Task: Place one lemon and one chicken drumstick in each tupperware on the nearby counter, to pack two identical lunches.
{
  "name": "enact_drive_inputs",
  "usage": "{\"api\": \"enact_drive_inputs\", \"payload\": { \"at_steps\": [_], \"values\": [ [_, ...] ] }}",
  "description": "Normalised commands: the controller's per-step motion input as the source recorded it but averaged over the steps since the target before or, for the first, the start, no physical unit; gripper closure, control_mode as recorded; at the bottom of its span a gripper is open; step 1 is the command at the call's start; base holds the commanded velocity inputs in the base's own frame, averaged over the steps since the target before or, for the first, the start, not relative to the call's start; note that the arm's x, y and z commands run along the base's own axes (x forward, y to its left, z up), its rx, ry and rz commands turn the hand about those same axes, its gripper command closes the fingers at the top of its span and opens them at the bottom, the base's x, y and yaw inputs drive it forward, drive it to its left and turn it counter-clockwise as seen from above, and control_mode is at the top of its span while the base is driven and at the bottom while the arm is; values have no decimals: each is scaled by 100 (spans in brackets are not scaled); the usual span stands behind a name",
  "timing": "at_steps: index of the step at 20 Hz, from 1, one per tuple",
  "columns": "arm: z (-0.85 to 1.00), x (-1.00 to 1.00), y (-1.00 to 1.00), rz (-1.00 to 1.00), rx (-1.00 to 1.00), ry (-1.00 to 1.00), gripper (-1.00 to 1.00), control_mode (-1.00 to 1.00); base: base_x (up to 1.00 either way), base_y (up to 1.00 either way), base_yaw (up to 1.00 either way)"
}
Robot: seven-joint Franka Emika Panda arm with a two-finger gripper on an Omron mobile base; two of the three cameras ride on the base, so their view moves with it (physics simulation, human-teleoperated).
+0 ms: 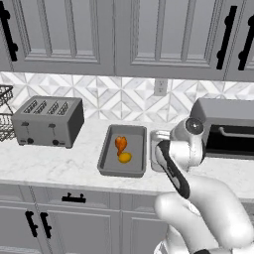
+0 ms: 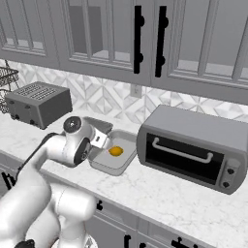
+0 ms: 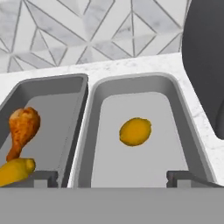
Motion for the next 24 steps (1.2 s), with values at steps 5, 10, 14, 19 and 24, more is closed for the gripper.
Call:
{"api": "enact_drive_inputs", "payload": {
  "at_steps": [5,10,14,19,24],
  "values": [
    [51,-100,50,25,-1,0,-100,-100,0,0,0],
    [74,-100,29,15,0,1,-100,-100,0,0,0],
    [52,-100,2,0,0,4,-100,-100,0,0,0],
    [-73,-100,0,0,-9,-10,-100,-100,0,0,0],
    [-83,-82,0,0,-8,-40,-100,-100,0,0,0]
  ]
}}
